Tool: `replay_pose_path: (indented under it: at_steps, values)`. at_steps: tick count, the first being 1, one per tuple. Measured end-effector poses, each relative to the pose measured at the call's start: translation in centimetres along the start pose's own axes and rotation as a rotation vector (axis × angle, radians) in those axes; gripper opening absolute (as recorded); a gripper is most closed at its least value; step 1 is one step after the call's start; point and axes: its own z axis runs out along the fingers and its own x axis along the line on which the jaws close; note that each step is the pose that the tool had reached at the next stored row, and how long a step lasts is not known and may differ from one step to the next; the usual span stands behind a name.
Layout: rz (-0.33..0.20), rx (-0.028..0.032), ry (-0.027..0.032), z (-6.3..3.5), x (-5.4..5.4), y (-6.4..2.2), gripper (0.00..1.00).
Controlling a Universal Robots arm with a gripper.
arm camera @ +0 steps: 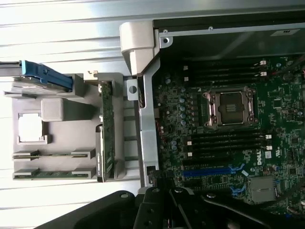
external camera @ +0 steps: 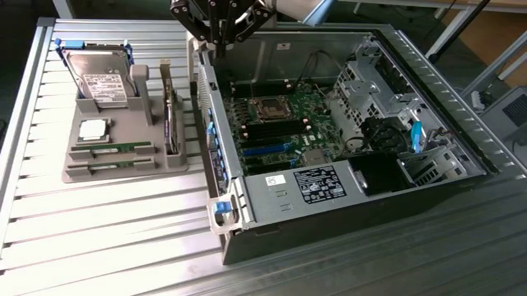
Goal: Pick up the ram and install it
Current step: 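Reach for the ram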
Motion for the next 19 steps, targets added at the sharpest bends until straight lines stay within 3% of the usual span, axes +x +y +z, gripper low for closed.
replay_pose_path:
  at_steps: [19]
  values:
    - [0.0,0.0,0.0,-0.04,1.2,-0.09,0.09]
